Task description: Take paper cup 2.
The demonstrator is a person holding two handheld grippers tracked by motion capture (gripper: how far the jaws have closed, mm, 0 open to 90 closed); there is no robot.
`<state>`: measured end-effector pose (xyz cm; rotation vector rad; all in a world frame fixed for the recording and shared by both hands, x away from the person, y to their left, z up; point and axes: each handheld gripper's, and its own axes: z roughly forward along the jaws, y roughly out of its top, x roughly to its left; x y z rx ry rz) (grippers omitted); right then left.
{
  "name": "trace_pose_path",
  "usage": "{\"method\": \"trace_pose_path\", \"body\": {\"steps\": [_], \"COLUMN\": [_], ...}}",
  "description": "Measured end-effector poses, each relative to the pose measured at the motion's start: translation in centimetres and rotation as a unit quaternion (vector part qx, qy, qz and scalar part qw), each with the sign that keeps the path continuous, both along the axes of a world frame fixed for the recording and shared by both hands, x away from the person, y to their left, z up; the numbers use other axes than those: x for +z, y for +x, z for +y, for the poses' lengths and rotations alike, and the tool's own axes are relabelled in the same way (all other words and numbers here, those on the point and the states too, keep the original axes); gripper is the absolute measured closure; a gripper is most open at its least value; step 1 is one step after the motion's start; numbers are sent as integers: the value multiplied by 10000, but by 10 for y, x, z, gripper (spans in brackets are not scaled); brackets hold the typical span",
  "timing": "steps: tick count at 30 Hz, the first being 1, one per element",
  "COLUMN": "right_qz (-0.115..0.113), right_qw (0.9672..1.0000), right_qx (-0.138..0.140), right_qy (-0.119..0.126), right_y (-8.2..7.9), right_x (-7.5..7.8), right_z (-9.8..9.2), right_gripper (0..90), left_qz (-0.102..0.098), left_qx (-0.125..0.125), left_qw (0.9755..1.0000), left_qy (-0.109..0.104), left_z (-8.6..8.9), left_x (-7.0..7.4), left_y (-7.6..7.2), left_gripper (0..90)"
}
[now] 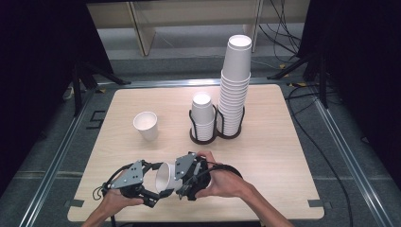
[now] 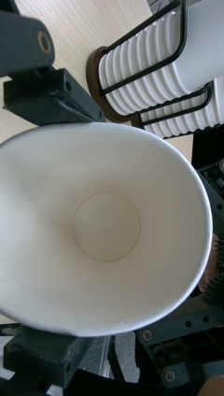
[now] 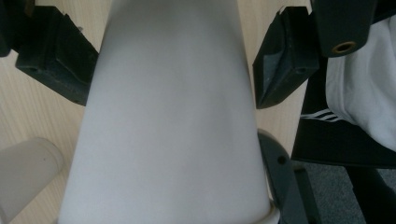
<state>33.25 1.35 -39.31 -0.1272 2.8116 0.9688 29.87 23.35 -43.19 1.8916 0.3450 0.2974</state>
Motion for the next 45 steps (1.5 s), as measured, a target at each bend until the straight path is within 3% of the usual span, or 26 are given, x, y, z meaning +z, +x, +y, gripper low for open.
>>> {"method": "trace_pose_path", "body": {"steps": [5, 16, 20, 28, 30, 31, 36, 38, 41, 45], "right_qz": [43, 214, 306, 374, 358, 437, 435, 542, 539, 474], "right_qw": [9999, 9996, 9988, 9981, 9982, 9979, 9976, 9958, 9926, 9852], "right_qx": [94, 167, 260, 202, 161, 106, -87, -290, -566, -952], "right_qy": [-46, 76, 293, 441, 458, 469, 527, 683, 930, 1343], "right_y": [-1, 1, 3, 8, 9, 8, 11, 17, 22, 28], "right_x": [-3, -9, -9, -12, -12, -11, -13, -15, -15, -16], "right_z": [2, 2, -1, -7, -10, -12, -20, -29, -39, -50], "right_gripper": [207, 224, 228, 231, 232, 233, 233, 232, 229, 225], "left_qz": [-12, -37, 91, 183, 224, 243, 174, 156, 181, 156], "left_qx": [-56, -167, -200, -83, -77, -35, 75, 199, 313, 469], "left_qw": [9999, 9998, 9992, 9986, 9974, 9980, 9971, 9955, 9948, 9930], "left_qy": [105, 54, -340, -496, -681, -588, -743, -912, -955, -1071], "left_z": [0, 1, 1, 4, 3, 5, 9, 12, 17, 17], "left_x": [1, 1, -2, -3, -4, -2, -1, 0, 0, -2], "left_y": [-1, -2, 0, 1, 2, 1, 2, 2, 4, 6], "left_gripper": [147, 145, 115, 104, 107, 110, 140, 137, 144, 145]}}
